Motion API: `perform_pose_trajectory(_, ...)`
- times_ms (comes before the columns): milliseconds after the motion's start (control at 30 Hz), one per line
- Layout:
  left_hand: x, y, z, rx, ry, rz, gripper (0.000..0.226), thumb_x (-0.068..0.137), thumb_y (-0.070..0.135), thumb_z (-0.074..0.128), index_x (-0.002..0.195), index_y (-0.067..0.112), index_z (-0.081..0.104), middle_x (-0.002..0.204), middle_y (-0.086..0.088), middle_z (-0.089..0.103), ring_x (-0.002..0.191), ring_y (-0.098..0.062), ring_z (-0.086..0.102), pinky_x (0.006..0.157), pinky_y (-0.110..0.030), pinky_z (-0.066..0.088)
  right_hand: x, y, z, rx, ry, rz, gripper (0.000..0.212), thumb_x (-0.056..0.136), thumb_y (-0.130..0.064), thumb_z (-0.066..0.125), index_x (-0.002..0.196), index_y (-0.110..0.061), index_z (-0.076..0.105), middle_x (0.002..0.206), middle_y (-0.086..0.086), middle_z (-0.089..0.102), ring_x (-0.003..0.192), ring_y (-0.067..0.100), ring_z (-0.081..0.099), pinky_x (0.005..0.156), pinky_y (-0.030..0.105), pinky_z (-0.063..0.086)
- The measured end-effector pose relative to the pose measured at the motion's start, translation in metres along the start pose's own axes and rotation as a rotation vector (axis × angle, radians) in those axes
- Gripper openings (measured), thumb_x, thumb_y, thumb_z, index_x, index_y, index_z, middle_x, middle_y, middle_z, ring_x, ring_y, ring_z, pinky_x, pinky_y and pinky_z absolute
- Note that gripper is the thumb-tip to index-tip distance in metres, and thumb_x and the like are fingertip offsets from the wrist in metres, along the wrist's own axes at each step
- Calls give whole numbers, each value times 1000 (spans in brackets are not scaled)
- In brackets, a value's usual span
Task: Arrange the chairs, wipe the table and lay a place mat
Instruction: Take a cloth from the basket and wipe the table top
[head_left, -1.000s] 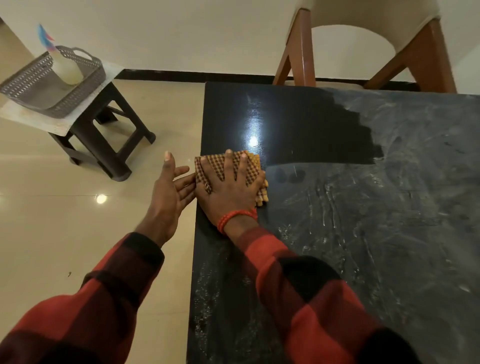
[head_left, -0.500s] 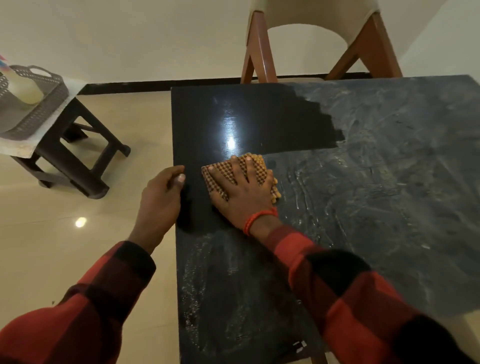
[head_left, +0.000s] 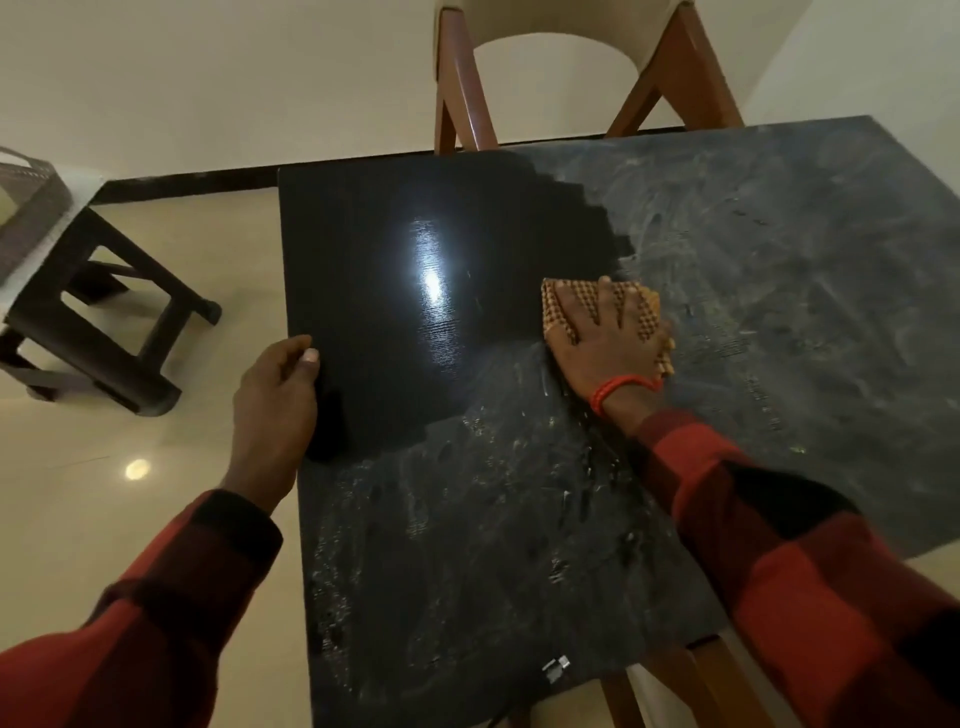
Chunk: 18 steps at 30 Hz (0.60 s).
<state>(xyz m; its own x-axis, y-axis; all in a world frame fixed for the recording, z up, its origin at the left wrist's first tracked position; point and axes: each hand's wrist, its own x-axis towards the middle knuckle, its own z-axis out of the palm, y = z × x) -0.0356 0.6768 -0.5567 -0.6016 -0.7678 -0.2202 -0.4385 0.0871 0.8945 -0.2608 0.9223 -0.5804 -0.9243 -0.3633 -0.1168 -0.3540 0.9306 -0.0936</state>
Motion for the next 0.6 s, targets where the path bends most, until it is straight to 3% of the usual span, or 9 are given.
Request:
perform_pose_trajectory(233,5,-8,0,-152,42,-61,32,106,30,43,132,31,61,137,9,58,128,-14,53,111,-47,42,-47,-53,19,2,69,-215,64,92,-62,19,155,-50,22,169,6,12,154,40,6,112,77,3)
perform_pose_trajectory(400,1,-1,4,-300,166,-117,30,106,25,46,131,24,63,132,9,61,122,-9,57,102,-30,47,-89,-143,34,100,31,-453,66,88,-63,28,152,-49,32,169,9,15,154,41,8,111,76,-4)
perform_pose_trajectory(467,-1,-1,-2,-349,213,-166,31,105,25,50,133,19,62,131,5,63,119,-9,60,99,-28,50,-113,-174,39,125,17,-577,62,93,-63,37,153,-47,32,169,10,13,154,41,6,111,76,-7)
perform_pose_trajectory(600,-16,-17,-11,-317,229,-189,32,105,29,52,132,17,63,130,0,63,118,-13,61,95,-30,49,-138,-185,40,126,-21,-688,67,94,-66,42,156,-45,25,169,9,10,154,40,3,113,75,2)
